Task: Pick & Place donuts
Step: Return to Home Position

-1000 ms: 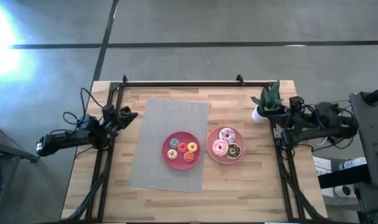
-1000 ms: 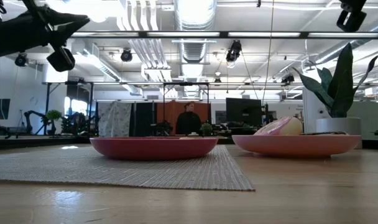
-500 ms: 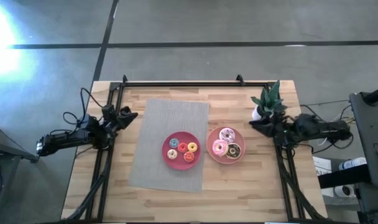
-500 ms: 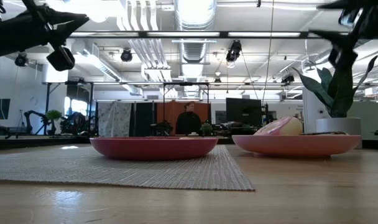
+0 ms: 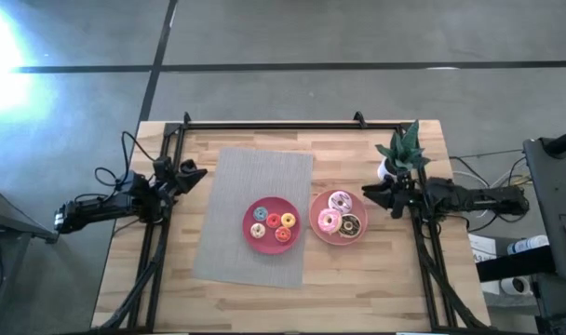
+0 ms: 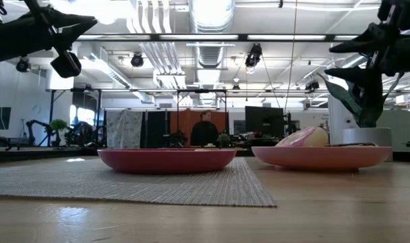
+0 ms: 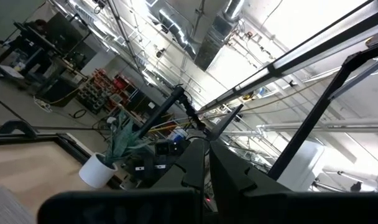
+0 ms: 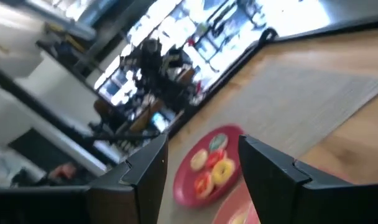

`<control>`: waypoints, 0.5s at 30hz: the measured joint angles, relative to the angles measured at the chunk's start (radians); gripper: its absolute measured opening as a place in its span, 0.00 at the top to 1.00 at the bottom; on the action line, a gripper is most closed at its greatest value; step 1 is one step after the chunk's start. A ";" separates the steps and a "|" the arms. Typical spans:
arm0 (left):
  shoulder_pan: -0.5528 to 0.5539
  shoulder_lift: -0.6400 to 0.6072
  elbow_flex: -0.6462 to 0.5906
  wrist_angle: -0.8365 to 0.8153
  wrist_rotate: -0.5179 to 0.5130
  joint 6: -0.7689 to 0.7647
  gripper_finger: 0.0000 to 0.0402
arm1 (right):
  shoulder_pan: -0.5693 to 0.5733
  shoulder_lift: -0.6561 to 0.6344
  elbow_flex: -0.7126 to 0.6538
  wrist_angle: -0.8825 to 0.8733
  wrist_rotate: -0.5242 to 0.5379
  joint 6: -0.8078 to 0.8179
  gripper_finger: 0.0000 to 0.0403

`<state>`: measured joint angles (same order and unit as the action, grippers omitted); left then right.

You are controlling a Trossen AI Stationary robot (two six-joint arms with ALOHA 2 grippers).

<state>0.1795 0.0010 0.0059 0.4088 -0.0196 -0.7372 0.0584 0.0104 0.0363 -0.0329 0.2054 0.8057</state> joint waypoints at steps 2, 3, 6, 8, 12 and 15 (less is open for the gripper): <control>0.000 0.000 0.000 0.001 0.000 0.000 1.00 | -0.043 -0.011 -0.011 0.029 0.000 0.000 0.54; 0.000 0.000 0.000 0.000 0.000 0.000 1.00 | -0.066 -0.011 -0.017 0.055 0.000 0.000 0.54; 0.000 0.000 0.000 0.001 0.000 0.000 1.00 | -0.128 -0.011 -0.027 0.075 0.001 -0.001 0.54; 0.000 0.000 0.000 0.000 0.000 0.000 1.00 | -0.153 -0.011 -0.027 0.075 0.003 -0.001 0.54; 0.000 0.000 0.000 0.001 0.000 0.000 1.00 | -0.159 -0.011 -0.027 0.075 0.003 -0.001 0.54; 0.000 0.000 0.000 0.001 0.000 0.000 1.00 | -0.159 -0.008 -0.027 0.076 0.002 -0.001 0.54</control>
<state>0.1799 0.0010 0.0055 0.4095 -0.0196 -0.7372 -0.1009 0.0020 0.0090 0.0428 0.2076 0.8047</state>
